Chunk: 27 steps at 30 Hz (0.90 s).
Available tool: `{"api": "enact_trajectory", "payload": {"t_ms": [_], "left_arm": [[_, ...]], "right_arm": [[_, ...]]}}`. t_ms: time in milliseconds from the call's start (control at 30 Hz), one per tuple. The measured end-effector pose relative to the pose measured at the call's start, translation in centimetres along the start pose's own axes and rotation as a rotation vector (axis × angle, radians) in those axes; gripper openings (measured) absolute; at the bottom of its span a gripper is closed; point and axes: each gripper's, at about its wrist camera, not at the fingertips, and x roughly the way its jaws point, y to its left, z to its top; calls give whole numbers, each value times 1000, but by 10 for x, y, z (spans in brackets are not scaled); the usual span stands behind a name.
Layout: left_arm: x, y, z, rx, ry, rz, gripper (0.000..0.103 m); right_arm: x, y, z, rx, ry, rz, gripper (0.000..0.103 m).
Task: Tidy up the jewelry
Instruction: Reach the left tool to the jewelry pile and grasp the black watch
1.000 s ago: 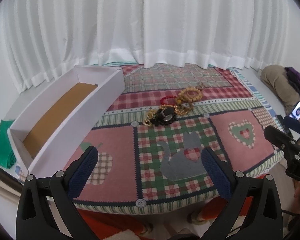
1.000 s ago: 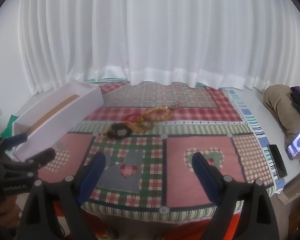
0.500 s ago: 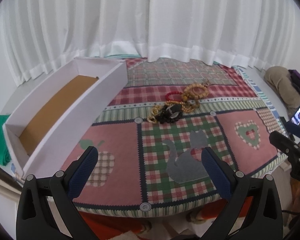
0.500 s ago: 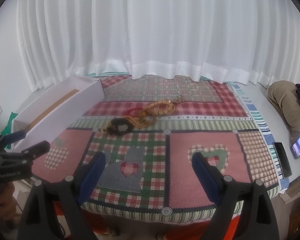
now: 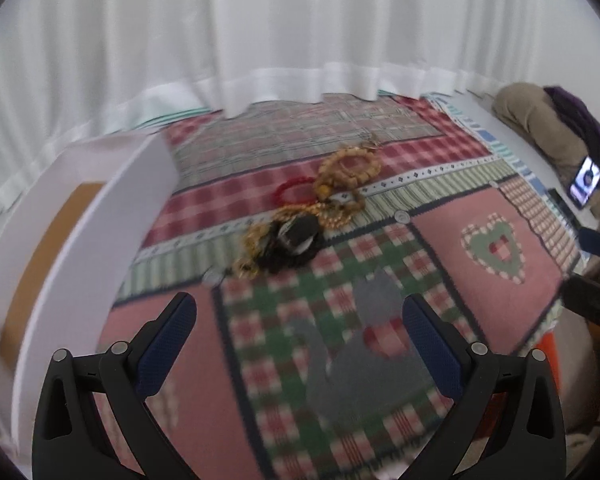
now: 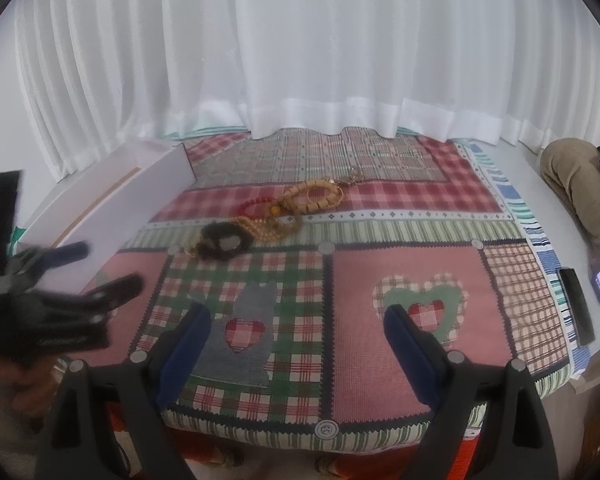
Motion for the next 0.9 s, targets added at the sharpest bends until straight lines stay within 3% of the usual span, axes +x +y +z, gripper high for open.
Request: {"api": "enact_trajectory", "payload": {"t_ms": [133, 233, 300, 333, 367, 400, 433, 567, 767, 900], "left_arm": [[54, -3, 20, 74, 51, -50, 101], [80, -9, 28, 143, 59, -56, 92], [96, -14, 31, 190, 77, -42, 78], [101, -14, 33, 200, 86, -41, 64], [108, -14, 34, 209, 104, -37, 42], [113, -12, 35, 206, 119, -31, 29], [116, -10, 37, 196, 132, -38, 22], [107, 9, 51, 85, 130, -101, 18], [64, 46, 71, -119, 93, -189, 18], [43, 75, 67, -233, 110, -226, 18]], "right_arm": [[7, -6, 1, 18, 13, -2, 90], [12, -14, 2, 40, 23, -11, 90], [15, -17, 3, 50, 27, -16, 90], [16, -20, 3, 57, 30, -19, 90], [17, -21, 3, 61, 31, -21, 90], [17, -22, 3, 64, 33, -23, 90], [18, -24, 3, 68, 34, -25, 90], [20, -29, 3, 81, 36, -29, 90], [18, -31, 4, 87, 33, -27, 90], [26, -30, 9, 101, 44, 23, 90]]}}
